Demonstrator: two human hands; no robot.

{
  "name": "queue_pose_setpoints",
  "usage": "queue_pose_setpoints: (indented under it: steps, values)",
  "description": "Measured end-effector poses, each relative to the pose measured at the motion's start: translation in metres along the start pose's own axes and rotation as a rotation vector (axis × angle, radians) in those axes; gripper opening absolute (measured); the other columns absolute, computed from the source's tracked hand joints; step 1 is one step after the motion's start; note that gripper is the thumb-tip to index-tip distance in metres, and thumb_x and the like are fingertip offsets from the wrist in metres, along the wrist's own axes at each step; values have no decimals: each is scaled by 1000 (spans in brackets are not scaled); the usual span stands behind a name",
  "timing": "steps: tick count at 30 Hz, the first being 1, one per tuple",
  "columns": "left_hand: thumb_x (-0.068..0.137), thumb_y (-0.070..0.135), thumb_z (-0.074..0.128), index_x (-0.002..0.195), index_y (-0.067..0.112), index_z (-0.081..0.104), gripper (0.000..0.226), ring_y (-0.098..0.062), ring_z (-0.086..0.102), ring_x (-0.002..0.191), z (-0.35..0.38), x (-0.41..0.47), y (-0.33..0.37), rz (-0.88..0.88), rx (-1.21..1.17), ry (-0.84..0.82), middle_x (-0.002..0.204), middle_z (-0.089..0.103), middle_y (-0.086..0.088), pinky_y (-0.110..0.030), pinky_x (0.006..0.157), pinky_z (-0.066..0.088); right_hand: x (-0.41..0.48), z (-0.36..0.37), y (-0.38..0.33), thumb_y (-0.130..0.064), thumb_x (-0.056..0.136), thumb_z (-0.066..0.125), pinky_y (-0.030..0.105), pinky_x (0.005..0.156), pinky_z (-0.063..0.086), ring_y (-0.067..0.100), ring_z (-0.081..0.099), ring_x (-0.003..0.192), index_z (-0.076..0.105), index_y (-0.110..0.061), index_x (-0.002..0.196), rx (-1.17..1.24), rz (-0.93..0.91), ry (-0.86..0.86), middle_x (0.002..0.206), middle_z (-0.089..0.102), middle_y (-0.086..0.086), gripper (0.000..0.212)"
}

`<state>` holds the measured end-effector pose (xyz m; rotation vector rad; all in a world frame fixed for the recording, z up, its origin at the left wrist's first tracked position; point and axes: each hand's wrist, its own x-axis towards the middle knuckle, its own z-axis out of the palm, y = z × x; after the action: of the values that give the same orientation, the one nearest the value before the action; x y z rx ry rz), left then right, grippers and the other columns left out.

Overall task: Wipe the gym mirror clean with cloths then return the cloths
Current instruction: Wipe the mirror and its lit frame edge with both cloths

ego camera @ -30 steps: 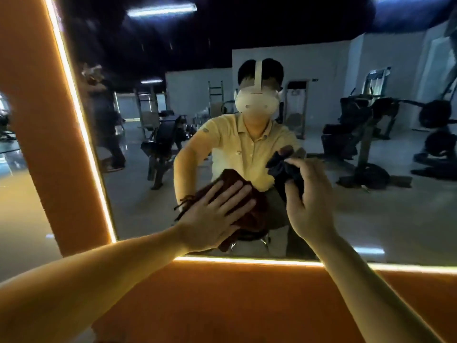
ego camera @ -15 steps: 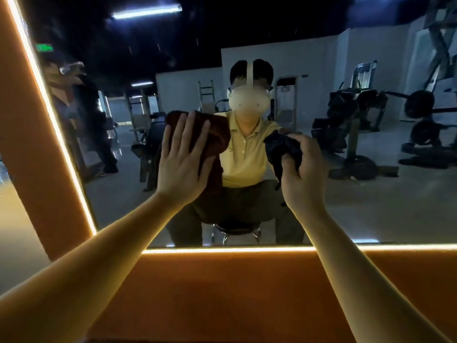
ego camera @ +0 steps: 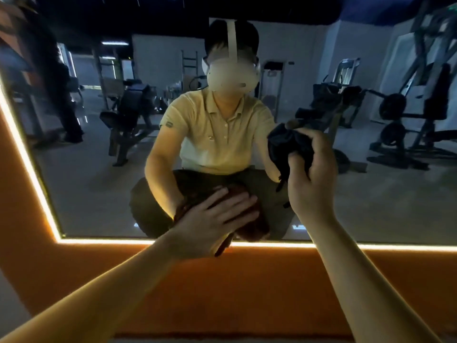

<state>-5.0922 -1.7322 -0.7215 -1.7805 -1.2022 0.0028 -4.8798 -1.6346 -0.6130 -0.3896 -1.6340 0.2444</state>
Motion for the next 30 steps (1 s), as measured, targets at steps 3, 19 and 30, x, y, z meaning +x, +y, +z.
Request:
queue_pose_setpoints:
  steps: [3,19,30]
  values:
    - [108,41,36,168,23,19,65,-27,5,163,-37,39,-55,-374,-81,305,176,4,-9,-50,130,-3,6,-1,-3,2,96,57,11,86,43,6,53,103,59,2,124,-59,-7,22,115,62,15,28]
    - [98,41,51,165,12,2,88,-35,-26,157,35,60,113,-28,-26,-34,169,-28,-19,-50,127,-19,2,-81,60,-14,101,51,18,69,44,13,56,92,61,2,124,-321,-90,-86,114,62,17,30]
    - [110,53,31,169,18,11,72,-30,1,163,-71,179,-48,-482,-1,398,175,5,-15,-50,131,-4,27,-112,72,-4,102,51,27,88,52,29,61,115,59,2,133,-255,28,58,136,50,24,33]
